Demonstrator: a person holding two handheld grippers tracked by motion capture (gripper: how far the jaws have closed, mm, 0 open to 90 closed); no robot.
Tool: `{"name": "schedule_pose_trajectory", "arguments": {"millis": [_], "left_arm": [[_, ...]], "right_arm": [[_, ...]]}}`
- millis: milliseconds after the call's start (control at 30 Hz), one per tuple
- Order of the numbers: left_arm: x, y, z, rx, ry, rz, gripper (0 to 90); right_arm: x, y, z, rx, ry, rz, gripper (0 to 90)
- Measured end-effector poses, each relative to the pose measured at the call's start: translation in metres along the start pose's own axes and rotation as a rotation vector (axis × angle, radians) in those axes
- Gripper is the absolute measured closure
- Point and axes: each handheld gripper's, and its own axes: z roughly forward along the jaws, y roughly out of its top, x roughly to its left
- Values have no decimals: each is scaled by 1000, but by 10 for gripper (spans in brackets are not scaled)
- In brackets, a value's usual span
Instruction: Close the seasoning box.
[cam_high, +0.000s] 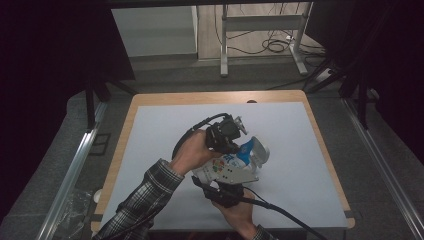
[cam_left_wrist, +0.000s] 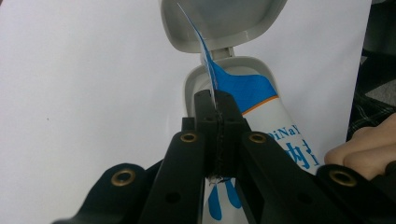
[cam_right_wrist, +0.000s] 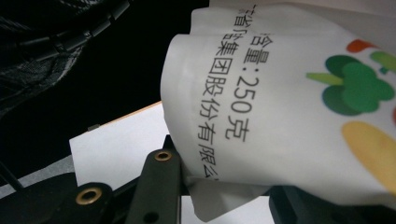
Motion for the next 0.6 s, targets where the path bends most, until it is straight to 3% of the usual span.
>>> {"name": "schedule_pose_trajectory", "arguments": {"millis": [333, 600], "left_arm": [[-2, 1, -5, -34, 0, 2, 900], [1, -3, -7, -59, -29, -9, 900]], "right_arm": [[-2, -5, 1, 10, -11, -13, 713], [-2, -12, 2, 32, -30, -37, 712]]}}
